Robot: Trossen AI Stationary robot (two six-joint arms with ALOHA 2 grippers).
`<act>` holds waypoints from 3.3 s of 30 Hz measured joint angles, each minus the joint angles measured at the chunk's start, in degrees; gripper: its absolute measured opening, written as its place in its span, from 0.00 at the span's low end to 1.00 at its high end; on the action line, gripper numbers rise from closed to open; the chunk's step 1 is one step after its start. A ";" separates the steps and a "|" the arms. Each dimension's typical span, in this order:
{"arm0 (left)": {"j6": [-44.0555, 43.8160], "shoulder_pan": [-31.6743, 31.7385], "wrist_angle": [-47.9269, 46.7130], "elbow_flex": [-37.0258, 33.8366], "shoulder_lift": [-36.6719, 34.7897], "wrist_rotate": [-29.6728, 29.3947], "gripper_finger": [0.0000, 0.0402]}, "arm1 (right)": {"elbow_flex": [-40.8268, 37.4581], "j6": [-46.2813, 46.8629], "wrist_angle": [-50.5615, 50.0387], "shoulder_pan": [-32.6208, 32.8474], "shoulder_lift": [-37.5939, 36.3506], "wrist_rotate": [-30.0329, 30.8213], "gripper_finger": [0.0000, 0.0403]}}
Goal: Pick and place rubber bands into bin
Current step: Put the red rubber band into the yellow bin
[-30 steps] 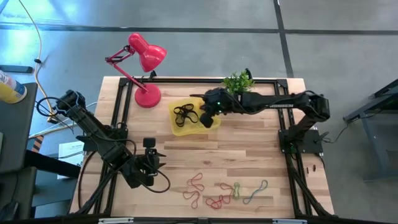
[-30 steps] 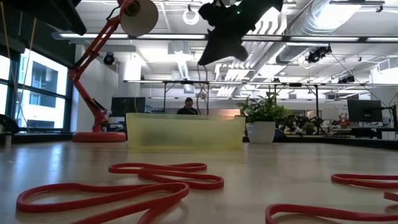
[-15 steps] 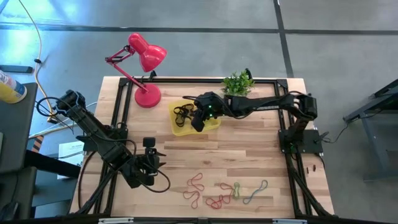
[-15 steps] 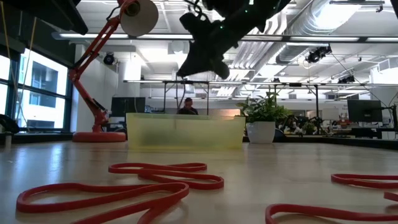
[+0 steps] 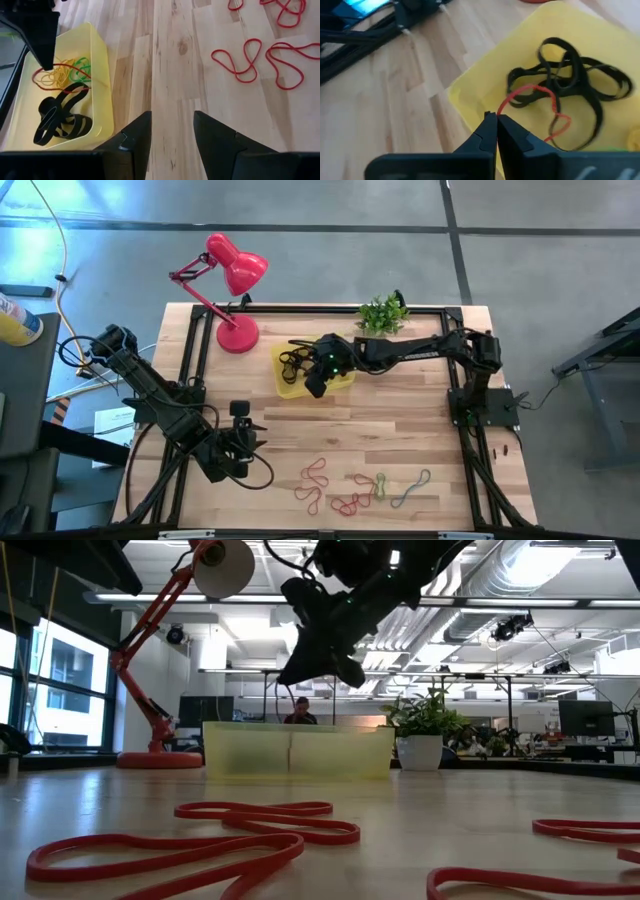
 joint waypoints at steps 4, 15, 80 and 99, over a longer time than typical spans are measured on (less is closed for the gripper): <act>0.03 0.00 -0.32 0.00 0.00 -0.02 0.34 | -0.01 0.53 0.28 -0.01 0.06 -2.80 0.06; 0.15 0.00 -0.90 0.00 0.00 -0.04 0.34 | -0.01 2.17 0.08 0.31 0.06 -5.73 0.37; 4.00 15.80 10.70 21.05 36.90 36.67 0.34 | -0.12 49.01 -53.17 62.63 -15.10 33.25 0.39; -3.31 15.74 12.27 21.34 41.41 34.93 0.34 | -0.12 46.66 -54.73 62.63 -15.06 34.86 0.35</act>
